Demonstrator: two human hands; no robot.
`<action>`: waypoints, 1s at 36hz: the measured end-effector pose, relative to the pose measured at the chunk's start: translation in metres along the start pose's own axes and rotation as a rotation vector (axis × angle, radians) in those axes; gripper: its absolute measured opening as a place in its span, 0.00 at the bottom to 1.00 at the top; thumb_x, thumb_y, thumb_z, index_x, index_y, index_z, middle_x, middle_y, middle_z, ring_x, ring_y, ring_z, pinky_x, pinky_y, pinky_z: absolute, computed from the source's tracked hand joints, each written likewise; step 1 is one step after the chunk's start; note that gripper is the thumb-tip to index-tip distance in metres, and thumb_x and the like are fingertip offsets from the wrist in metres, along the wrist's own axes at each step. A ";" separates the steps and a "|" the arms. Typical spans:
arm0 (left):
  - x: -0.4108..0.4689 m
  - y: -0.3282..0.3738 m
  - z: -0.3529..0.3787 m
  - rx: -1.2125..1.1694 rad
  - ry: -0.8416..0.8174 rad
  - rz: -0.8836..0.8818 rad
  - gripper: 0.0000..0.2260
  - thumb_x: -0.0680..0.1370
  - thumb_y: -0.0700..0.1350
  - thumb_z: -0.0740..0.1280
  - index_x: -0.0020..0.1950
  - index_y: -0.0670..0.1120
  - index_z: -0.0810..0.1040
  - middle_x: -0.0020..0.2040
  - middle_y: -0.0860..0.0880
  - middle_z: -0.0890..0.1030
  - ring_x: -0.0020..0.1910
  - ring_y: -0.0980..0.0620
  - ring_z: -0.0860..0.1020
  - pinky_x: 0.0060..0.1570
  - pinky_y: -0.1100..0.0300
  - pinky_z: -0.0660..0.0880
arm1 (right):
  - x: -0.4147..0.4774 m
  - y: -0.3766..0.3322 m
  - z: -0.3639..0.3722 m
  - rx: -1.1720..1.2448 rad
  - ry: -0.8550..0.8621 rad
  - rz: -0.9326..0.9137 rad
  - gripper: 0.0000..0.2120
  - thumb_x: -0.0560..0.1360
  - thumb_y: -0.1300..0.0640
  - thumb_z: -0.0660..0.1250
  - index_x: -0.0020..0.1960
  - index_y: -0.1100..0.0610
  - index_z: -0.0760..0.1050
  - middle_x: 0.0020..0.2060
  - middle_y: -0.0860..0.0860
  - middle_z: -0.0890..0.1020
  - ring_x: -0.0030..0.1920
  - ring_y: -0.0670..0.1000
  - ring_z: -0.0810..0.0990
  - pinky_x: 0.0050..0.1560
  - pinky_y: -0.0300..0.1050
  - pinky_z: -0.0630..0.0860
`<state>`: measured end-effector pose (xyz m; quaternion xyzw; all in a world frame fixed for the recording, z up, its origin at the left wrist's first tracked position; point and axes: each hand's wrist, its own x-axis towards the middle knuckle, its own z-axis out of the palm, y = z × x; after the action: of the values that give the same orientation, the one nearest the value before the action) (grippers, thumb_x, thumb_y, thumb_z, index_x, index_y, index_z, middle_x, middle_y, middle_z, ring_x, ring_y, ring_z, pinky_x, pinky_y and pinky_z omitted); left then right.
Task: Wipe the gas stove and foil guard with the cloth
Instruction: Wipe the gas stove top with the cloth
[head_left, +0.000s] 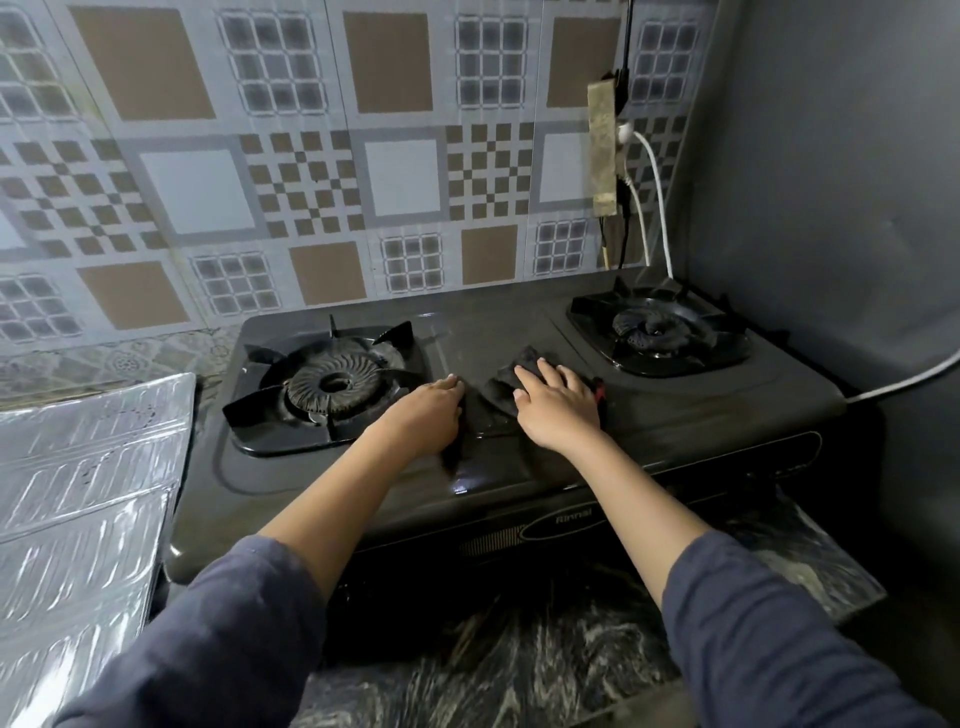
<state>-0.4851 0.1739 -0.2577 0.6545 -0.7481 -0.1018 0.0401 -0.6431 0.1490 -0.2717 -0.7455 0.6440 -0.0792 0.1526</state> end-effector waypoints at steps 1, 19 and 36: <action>-0.003 -0.002 0.001 0.001 0.004 0.002 0.21 0.82 0.40 0.51 0.75 0.37 0.55 0.77 0.42 0.56 0.76 0.49 0.55 0.67 0.66 0.48 | -0.003 -0.003 0.002 0.002 -0.003 -0.012 0.22 0.81 0.49 0.46 0.75 0.46 0.53 0.77 0.47 0.50 0.76 0.53 0.47 0.74 0.51 0.47; -0.041 -0.037 0.007 -0.036 0.086 0.095 0.22 0.79 0.39 0.56 0.73 0.39 0.61 0.76 0.43 0.58 0.75 0.50 0.58 0.72 0.63 0.50 | -0.030 -0.030 0.023 -0.056 -0.003 -0.282 0.21 0.81 0.50 0.50 0.73 0.43 0.57 0.76 0.44 0.54 0.76 0.49 0.50 0.74 0.50 0.49; -0.031 0.013 0.029 -0.157 0.321 -0.010 0.12 0.78 0.41 0.58 0.55 0.38 0.77 0.61 0.42 0.78 0.61 0.42 0.74 0.60 0.54 0.69 | -0.035 0.049 -0.013 -0.042 -0.084 -0.477 0.20 0.82 0.51 0.50 0.72 0.40 0.59 0.75 0.40 0.56 0.75 0.44 0.51 0.73 0.52 0.50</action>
<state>-0.4991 0.2090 -0.2814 0.6608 -0.7188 -0.0542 0.2094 -0.6981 0.1754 -0.2725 -0.8821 0.4444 -0.0684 0.1407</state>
